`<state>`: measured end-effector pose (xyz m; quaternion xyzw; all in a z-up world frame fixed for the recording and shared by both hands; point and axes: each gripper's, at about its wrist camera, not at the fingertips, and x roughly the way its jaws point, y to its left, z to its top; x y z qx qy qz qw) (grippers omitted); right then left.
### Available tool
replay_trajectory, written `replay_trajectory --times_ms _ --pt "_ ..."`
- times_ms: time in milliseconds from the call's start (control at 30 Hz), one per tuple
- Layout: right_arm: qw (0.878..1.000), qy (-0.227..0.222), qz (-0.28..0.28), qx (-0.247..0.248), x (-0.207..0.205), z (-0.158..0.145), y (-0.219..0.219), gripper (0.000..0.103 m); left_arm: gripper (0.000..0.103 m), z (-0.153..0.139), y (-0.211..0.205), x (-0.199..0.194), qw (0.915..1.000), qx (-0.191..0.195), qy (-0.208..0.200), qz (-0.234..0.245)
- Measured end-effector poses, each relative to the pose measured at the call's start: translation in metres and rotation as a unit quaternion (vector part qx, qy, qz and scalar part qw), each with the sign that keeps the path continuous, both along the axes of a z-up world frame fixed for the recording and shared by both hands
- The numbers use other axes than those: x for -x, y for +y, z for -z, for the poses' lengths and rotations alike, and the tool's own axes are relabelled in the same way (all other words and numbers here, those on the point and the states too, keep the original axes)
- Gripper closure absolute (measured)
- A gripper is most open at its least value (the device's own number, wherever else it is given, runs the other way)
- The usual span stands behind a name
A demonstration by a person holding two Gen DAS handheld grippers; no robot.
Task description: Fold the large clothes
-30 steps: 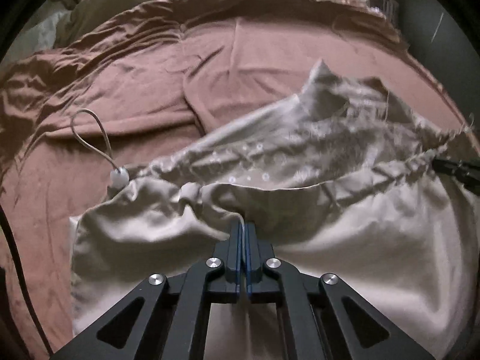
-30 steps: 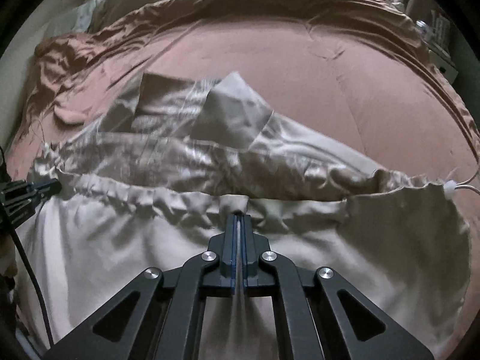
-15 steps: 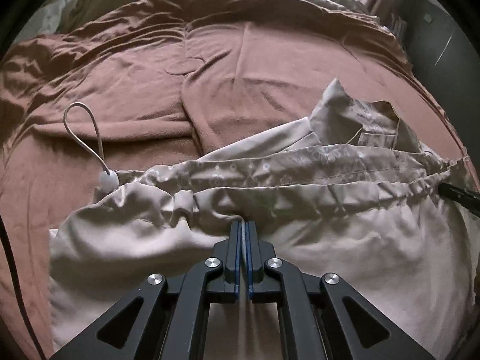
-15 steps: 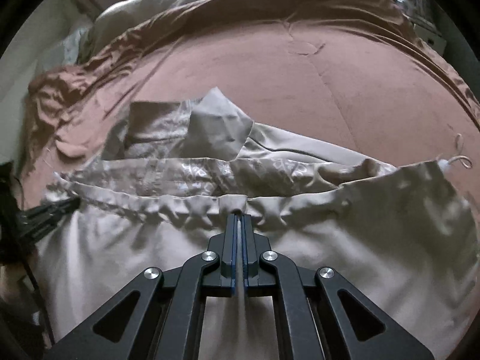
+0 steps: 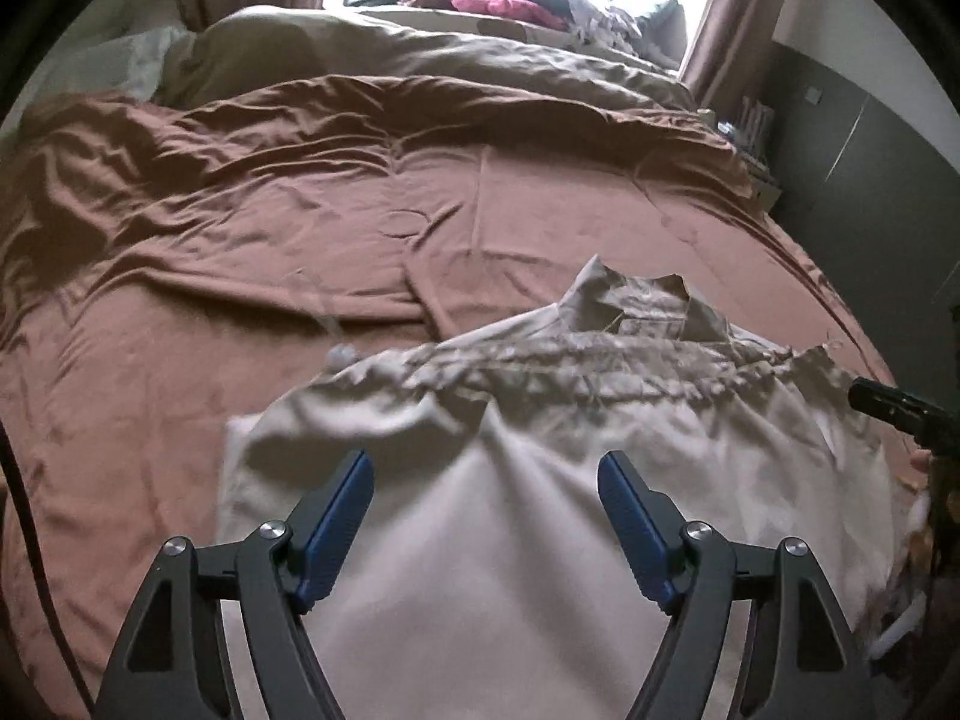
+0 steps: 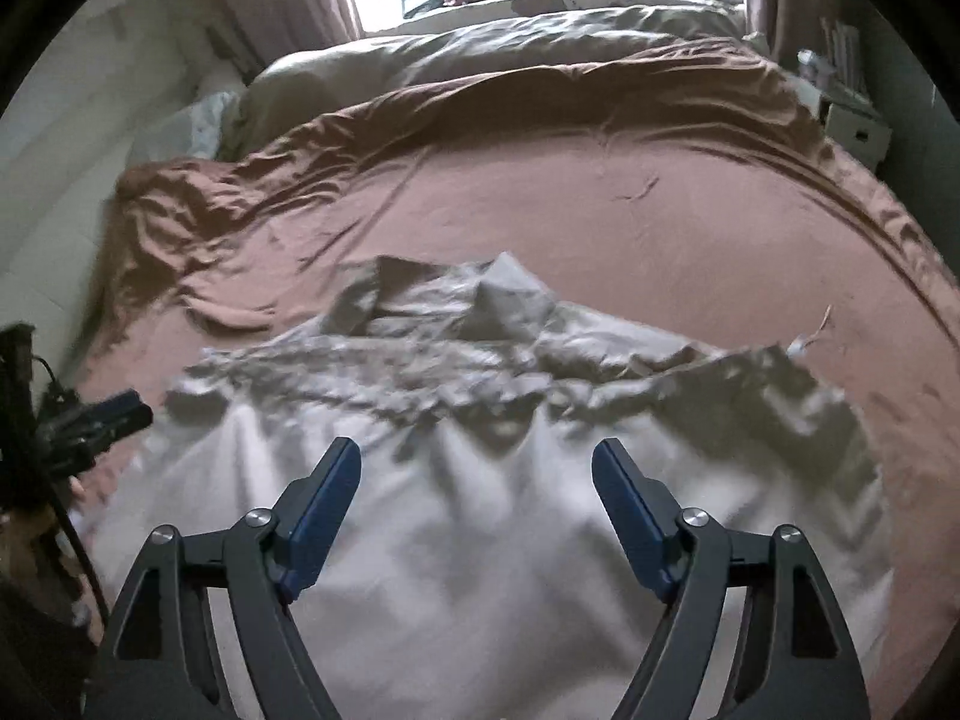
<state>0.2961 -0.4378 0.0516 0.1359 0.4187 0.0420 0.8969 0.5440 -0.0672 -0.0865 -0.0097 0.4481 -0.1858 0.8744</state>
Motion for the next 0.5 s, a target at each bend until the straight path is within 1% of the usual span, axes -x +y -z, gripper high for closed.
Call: replay_trajectory --times_ms 100,167,233,267,300,400,500 --pt "1.000 -0.001 -0.009 0.026 0.020 0.000 0.019 0.025 0.025 -0.001 0.024 0.020 0.9999 0.001 0.003 -0.016" --pt "0.999 -0.002 -0.022 0.034 0.034 0.003 0.035 0.025 0.025 0.001 0.040 0.034 0.9996 0.005 0.008 -0.028" --pt "0.999 0.003 -0.030 0.040 0.046 0.002 0.043 0.037 0.025 0.002 0.057 0.050 0.9992 0.008 0.011 -0.039" --pt "0.999 0.011 -0.036 0.037 0.052 0.005 0.049 0.051 0.025 0.003 0.064 0.057 0.9990 0.008 0.012 -0.042" --pt "0.999 0.016 -0.039 0.028 0.058 0.008 0.051 0.057 0.025 0.003 0.072 0.066 0.9988 0.010 0.012 -0.047" --pt "0.999 0.015 -0.034 0.028 0.077 0.016 0.062 0.062 0.025 0.008 0.099 0.088 0.9976 0.019 0.016 -0.065" --pt "0.999 0.013 -0.040 0.022 0.096 0.023 0.075 0.065 0.025 0.018 0.126 0.107 0.9950 0.033 0.028 -0.090"
